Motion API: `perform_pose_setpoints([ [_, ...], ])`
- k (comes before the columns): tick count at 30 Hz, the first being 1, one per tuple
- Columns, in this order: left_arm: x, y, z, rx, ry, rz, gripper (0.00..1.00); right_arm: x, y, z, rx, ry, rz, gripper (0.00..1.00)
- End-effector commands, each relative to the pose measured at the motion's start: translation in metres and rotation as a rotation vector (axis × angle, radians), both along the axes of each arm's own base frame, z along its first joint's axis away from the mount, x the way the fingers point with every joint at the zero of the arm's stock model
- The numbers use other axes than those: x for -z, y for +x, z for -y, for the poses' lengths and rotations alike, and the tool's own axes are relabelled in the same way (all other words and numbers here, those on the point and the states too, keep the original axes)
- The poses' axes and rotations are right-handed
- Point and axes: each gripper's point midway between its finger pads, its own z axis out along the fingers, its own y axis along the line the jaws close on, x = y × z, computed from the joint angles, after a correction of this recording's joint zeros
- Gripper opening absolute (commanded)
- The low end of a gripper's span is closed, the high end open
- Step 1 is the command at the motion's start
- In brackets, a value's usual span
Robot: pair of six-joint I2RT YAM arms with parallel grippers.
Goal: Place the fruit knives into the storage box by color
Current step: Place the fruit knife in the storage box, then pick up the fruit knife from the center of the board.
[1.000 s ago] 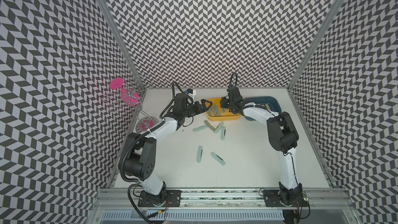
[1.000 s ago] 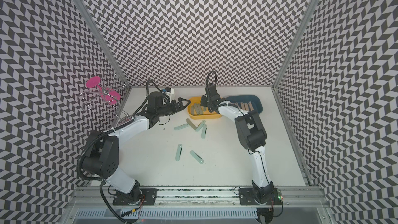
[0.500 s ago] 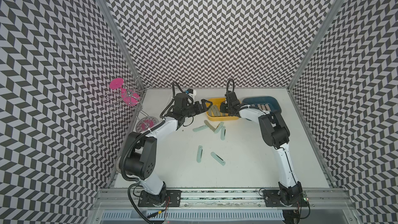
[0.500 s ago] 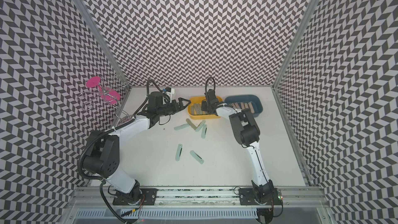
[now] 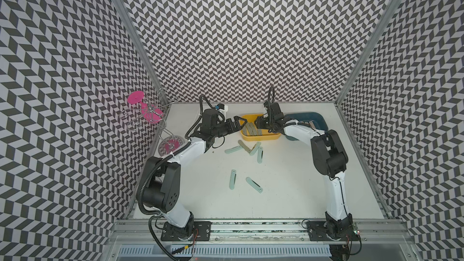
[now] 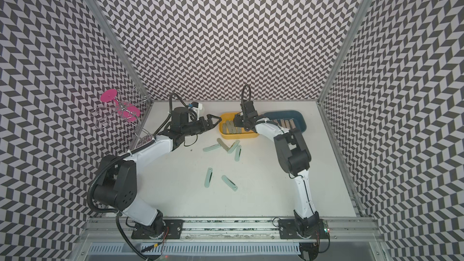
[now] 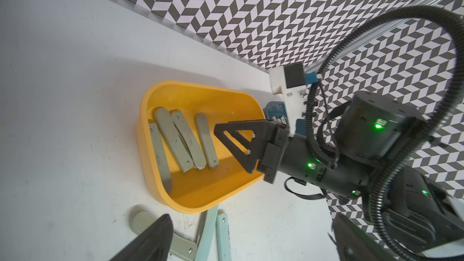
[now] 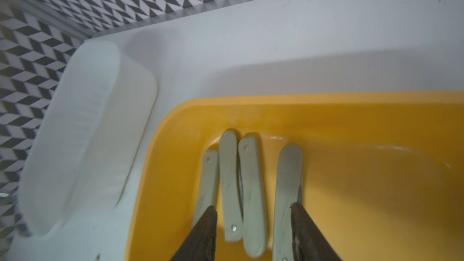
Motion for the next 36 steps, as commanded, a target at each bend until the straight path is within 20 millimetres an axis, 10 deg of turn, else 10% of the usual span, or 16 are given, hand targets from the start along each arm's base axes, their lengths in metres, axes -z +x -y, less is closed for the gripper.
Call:
perform_pose_setpoints([
  [1, -0.013, -0.010, -0.013, -0.022, 0.004, 0.037, 1.00, -0.057, -0.028, -0.018, -0.117, 0.106, 0.091, 0.48],
  [16, 0.010, -0.061, -0.044, -0.049, -0.004, -0.028, 1.00, -0.019, -0.141, -0.045, -0.288, -0.004, 0.026, 0.52],
  [36, 0.004, -0.065, -0.051, -0.053, -0.017, -0.018, 1.00, 0.049, -0.106, -0.069, -0.265, -0.368, 0.079, 0.49],
])
